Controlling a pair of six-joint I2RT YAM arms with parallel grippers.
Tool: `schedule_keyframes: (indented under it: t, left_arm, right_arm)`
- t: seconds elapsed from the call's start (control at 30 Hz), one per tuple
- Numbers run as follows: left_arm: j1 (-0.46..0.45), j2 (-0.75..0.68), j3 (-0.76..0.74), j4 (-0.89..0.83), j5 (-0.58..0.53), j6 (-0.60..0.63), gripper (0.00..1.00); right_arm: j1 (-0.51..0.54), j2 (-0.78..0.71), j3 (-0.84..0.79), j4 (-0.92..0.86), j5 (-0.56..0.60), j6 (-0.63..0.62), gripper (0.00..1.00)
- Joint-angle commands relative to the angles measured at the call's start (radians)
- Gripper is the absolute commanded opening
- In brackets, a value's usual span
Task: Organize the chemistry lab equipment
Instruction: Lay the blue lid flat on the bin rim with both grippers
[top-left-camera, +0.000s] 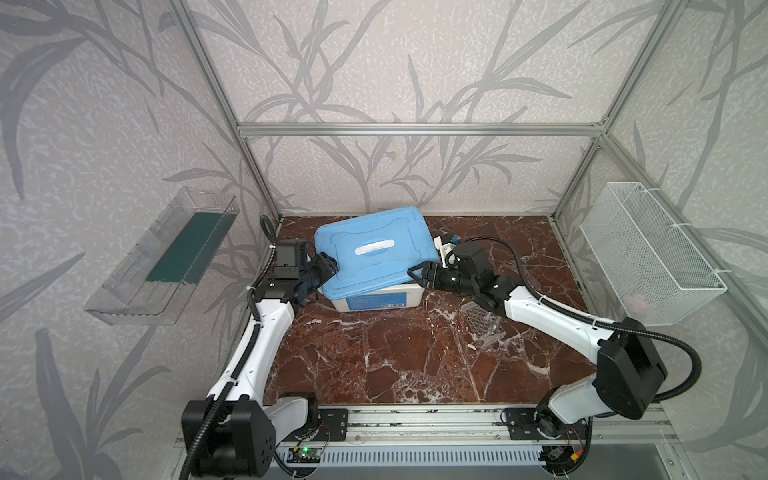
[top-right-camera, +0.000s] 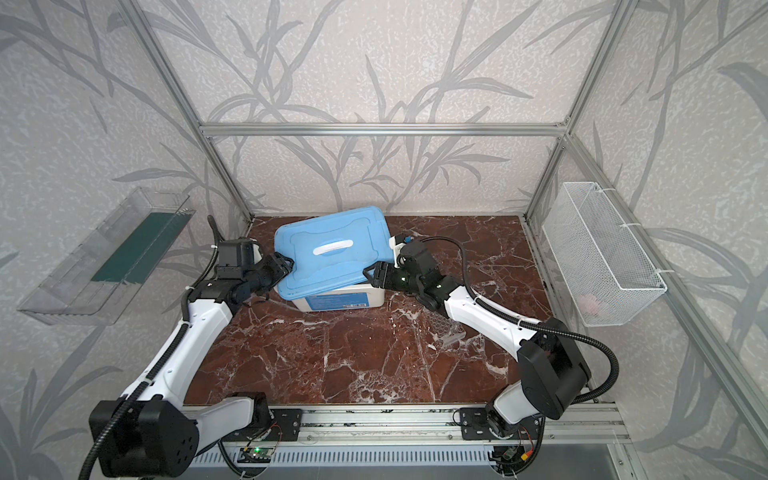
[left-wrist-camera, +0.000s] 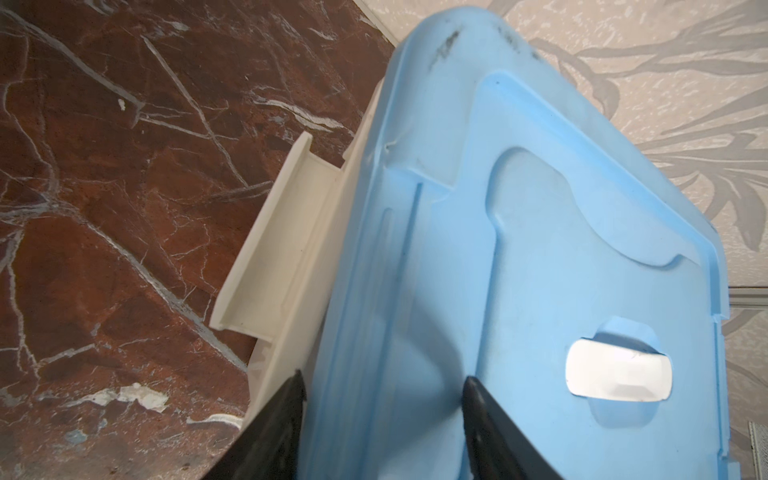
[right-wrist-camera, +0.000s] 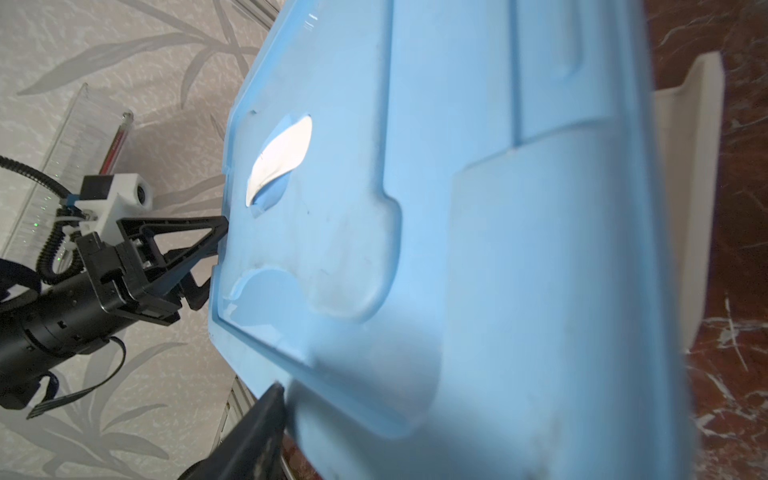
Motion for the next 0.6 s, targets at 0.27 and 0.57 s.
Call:
schedule_keyframes:
  t: [0.27, 0.57]
  left_arm:
    - [0.022, 0.017, 0.091, -0.002, -0.031, 0.035, 0.62]
    - [0.024, 0.003, 0.112, -0.052, -0.138, 0.097, 0.67]
  right_arm:
    - [0.013, -0.029, 0.098, -0.342, 0.032, -0.164, 0.75]
    - [0.009, -0.109, 0.127, -0.397, 0.041, -0.195, 0.82]
